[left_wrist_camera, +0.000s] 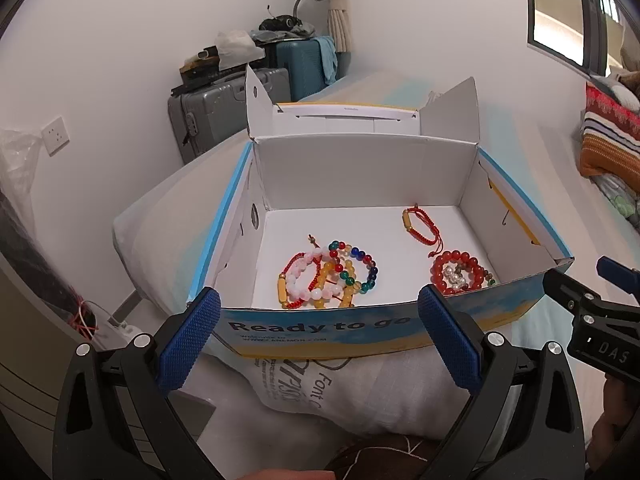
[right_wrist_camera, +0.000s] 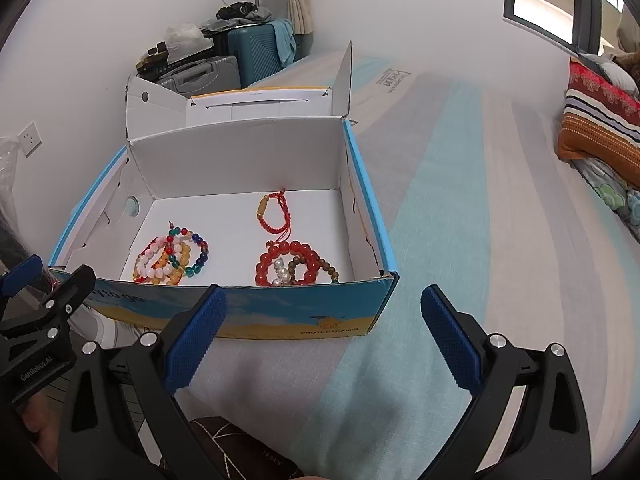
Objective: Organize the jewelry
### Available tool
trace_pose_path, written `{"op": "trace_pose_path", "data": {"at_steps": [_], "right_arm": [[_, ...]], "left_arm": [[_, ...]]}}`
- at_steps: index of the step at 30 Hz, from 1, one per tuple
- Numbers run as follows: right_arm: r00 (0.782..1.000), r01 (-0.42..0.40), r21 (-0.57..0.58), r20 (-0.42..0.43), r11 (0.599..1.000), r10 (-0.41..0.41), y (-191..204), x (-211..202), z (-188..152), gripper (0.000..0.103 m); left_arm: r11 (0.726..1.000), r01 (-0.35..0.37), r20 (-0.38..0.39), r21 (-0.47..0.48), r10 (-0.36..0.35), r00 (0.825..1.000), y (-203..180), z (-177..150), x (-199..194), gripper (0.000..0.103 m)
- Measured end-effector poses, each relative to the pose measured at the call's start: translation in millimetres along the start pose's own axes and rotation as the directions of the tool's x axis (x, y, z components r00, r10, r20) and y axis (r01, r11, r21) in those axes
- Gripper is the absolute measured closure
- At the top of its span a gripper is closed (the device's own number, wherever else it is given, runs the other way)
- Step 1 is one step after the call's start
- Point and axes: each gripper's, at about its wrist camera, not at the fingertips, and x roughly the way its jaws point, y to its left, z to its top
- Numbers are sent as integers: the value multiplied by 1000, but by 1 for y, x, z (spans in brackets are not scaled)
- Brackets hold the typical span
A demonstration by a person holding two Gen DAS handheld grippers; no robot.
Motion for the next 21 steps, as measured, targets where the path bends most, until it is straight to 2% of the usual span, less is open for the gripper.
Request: {"op": "trace_pose_path", "data": {"at_steps": [5,13,21], "right_arm": [[1000,1,-1,0,1000,-1,-1,0,0,9],[1000,1,-3,-3,1000,-1,-1,1,0,9],[1000,-4,0,-2,1000,4,0,1,0,9]], "left_arm": [[1000,-13,3,2,13,1000,-3,-1,1,6],[999,37,-17,-21,-37,999,0,-2,3,6],[999,-12,-34,-41,10,999,3,-2,5,6]]}}
